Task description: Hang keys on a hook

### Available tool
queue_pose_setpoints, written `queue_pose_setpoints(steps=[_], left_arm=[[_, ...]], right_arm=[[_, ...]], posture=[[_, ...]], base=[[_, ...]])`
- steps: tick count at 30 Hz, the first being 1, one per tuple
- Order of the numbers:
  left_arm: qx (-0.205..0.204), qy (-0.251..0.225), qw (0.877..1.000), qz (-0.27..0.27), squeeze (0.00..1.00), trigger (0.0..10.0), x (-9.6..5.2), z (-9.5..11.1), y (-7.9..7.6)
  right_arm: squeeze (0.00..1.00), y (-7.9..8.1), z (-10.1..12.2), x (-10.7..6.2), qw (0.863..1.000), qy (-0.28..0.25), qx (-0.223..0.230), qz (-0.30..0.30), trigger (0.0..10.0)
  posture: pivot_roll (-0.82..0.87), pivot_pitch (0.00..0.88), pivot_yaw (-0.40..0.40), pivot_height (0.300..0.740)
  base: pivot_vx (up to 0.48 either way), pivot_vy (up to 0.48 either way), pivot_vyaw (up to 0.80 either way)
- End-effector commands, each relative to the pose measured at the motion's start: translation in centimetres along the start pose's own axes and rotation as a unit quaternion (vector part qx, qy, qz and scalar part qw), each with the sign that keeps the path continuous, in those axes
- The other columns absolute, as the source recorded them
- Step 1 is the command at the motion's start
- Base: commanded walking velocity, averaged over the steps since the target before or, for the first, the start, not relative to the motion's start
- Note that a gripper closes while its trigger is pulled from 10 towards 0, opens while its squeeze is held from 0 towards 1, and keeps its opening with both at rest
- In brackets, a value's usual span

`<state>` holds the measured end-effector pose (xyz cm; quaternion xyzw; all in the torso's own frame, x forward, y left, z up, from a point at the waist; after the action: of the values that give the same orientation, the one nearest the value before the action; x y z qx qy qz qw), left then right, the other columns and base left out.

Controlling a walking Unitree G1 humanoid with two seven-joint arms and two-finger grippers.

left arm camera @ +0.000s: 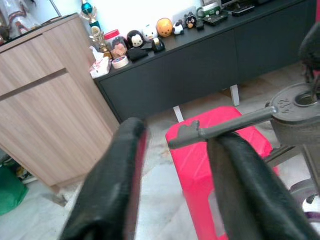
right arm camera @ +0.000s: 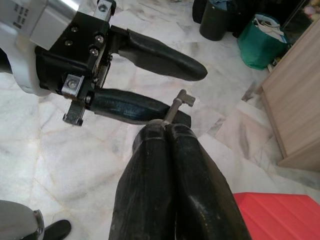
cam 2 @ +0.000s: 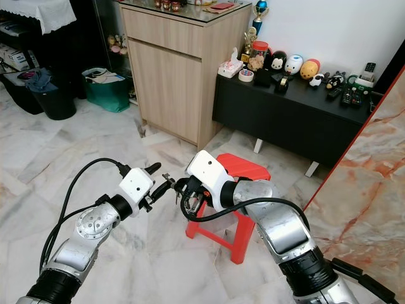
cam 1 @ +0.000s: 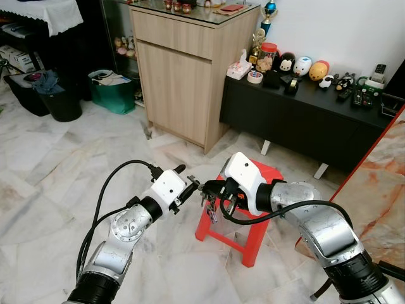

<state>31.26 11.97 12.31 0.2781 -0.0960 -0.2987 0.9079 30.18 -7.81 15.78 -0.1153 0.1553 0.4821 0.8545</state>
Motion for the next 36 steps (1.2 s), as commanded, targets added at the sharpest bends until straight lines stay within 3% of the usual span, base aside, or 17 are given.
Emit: queue_pose_setpoints(steps=[1,24,36], left_arm=[[-0.008,-0.009,1.000,-0.005,0.00,0.0,0.1,0.2,-0.2],[-0.018,-0.019,0.999,-0.037,0.00,0.0,-0.3,0.3,-1.1],[-0.023,-0.017,0.999,-0.039,0.00,0.0,-0.5,0.3,-1.1]], right_arm=[[0.00,0.0,0.4,-0.2,1.000,-0.004,-0.015,0.000,10.0],[0.00,-0.8,0.0,-0.1,1.000,0.006,-0.015,-0.014,10.0],[0.00,-2.4,-3.6,-0.4,0.997,0.053,0.021,-0.043,10.0]], posture=[[0.06,0.000,-0.100,0.740],[0.06,0.000,-0.099,0.740],[0.07,0.000,-0.099,0.740]], base=[[0.000,0.000,0.00],[0.000,0.000,0.00],[0.000,0.000,0.00]])
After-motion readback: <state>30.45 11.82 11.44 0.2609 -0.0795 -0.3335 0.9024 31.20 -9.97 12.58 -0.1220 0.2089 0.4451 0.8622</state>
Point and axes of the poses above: a point about 5 cm out from each wrist's last joint towards the gripper, its own x axis pointing out of the wrist towards the gripper, its own z axis along the axis of the wrist's last joint, y = z × x, the point moved 1 cm from there along x, pointing out of the wrist towards the gripper, and after that the axes turned 7 degrees about x, right-handed, at the moved point
